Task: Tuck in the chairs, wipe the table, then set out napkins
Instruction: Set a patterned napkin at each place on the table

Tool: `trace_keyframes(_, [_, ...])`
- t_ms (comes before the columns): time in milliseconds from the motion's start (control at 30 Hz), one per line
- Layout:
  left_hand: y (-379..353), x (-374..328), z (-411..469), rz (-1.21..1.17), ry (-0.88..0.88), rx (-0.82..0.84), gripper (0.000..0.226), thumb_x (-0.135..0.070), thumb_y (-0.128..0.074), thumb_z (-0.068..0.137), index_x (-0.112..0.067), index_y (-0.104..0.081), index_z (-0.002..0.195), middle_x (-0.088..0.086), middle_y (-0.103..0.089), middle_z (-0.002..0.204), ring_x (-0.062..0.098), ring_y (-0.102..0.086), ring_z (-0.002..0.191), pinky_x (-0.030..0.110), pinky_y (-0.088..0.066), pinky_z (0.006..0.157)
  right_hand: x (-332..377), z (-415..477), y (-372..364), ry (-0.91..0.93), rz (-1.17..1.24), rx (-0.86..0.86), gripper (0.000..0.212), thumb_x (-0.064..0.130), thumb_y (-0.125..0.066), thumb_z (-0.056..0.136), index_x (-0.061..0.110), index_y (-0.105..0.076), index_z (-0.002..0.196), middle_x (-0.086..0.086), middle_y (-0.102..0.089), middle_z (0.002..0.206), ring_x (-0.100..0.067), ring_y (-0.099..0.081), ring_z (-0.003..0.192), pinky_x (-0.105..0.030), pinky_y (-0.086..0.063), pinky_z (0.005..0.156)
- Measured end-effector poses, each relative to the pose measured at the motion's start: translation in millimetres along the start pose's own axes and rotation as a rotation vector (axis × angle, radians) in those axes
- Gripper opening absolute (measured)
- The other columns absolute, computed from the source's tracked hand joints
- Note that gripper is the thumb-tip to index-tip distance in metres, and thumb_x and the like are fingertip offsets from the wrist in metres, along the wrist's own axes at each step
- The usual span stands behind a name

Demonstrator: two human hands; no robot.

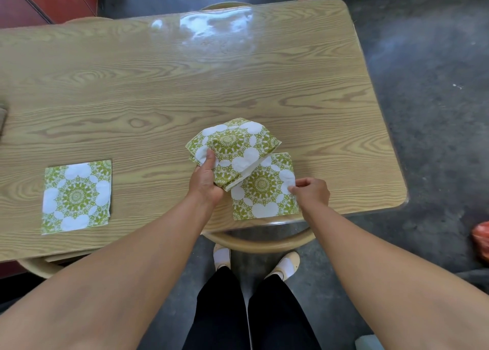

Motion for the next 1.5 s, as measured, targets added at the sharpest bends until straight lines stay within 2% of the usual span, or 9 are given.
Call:
trace_keyframes(167, [-2,0,0,0.006,0.003,0.008,0.037,-0.030,-0.058,0.095,-0.013,-0.058,0.127,0.013,-0.072,0.104,0.029,-0.075,0.076,0.049,-0.059,0.057,-1,1,0,-0.018,0.039,-0.038,0.014,0.010,-0.076,0.080,0.018,-0.065,0.076,0.001,-0.066,0.079,-0.021,-0.065,0.080,-0.034,-0.055,0.078])
trace_keyframes(433, [-2,1,1,0.031,0.006,-0.018,0.044,-0.030,-0.060,0.093,-0.013,-0.056,0.133,0.014,-0.069,0.115,0.031,-0.071,0.090,0.049,-0.059,0.057,-2,2,3,-0.018,-0.033,-0.066,0.011,0.012,-0.074,0.081,0.015,-0.069,0.091,-0.001,-0.069,0.092,-0.018,-0.062,0.078,-0.032,-0.051,0.073])
trace_keyframes(633, [-4,4,1,0.030,0.009,-0.013,0.040,-0.029,-0.060,0.094,-0.013,-0.057,0.131,0.013,-0.071,0.107,0.030,-0.072,0.084,0.048,-0.059,0.056,6,-2,3,0.145,-0.301,-0.154,0.022,0.018,-0.073,0.081,0.020,-0.058,0.097,-0.001,-0.054,0.112,-0.024,-0.054,0.104,-0.041,-0.048,0.088])
trace_keyframes(800, [-9,9,0,0.046,0.015,-0.010,0.039,-0.029,-0.061,0.093,-0.012,-0.058,0.128,0.012,-0.073,0.100,0.029,-0.074,0.077,0.047,-0.059,0.057,5,-3,-1,0.161,-0.266,0.004,0.008,0.019,-0.068,0.087,0.022,-0.070,0.093,0.002,-0.066,0.103,-0.018,-0.065,0.089,-0.034,-0.054,0.081])
trace_keyframes(1000, [-22,20,0,0.109,0.032,0.002,0.042,-0.032,-0.063,0.091,-0.014,-0.059,0.129,0.013,-0.071,0.114,0.032,-0.071,0.095,0.051,-0.059,0.066,10,0,16,0.151,-0.088,0.051,0.017,0.027,-0.059,0.094,0.016,-0.071,0.098,0.003,-0.068,0.090,-0.016,-0.063,0.081,-0.026,-0.050,0.070])
trace_keyframes(1167, [-46,41,-9,0.270,0.078,0.072,0.032,-0.033,-0.063,0.092,-0.012,-0.065,0.116,0.013,-0.072,0.113,0.031,-0.072,0.092,0.050,-0.058,0.073,15,2,34,-0.238,0.584,0.402,0.061,0.058,-0.031,0.098,0.007,-0.064,0.103,-0.012,-0.074,0.098,-0.024,-0.071,0.088,-0.036,-0.053,0.079])
trace_keyframes(1267, [-63,61,-13,0.437,0.103,0.103,0.031,-0.033,-0.066,0.090,-0.011,-0.067,0.112,0.012,-0.073,0.109,0.028,-0.072,0.093,0.045,-0.057,0.080,14,15,57,-0.269,0.721,0.453,0.074,0.069,-0.024,0.093,0.009,-0.066,0.104,-0.014,-0.072,0.104,-0.028,-0.069,0.091,-0.039,-0.054,0.075])
trace_keyframes(1433, [-96,94,-20,0.629,0.099,0.147,0.027,-0.028,-0.066,0.091,-0.010,-0.068,0.112,0.007,-0.076,0.095,0.021,-0.074,0.082,0.032,-0.059,0.070,7,43,99,-0.246,0.727,0.484,0.083,0.077,-0.034,0.085,0.008,-0.064,0.120,-0.016,-0.071,0.113,-0.036,-0.069,0.102,-0.049,-0.053,0.094])
trace_keyframes(1500, [-104,105,-18,0.645,0.063,0.125,0.037,-0.026,-0.072,0.086,-0.009,-0.065,0.118,0.011,-0.073,0.108,0.026,-0.071,0.096,0.040,-0.057,0.084,7,50,118,-0.187,0.664,0.487,0.069,0.066,-0.052,0.085,0.010,-0.064,0.122,-0.015,-0.071,0.114,-0.035,-0.068,0.105,-0.052,-0.050,0.097])
Point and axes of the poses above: each hand's wrist, its own z-axis towards the middle knuckle, its own y-axis out of the back of the hand, x = y × z, the point moved 4 cm from there along z, towards the middle knuckle
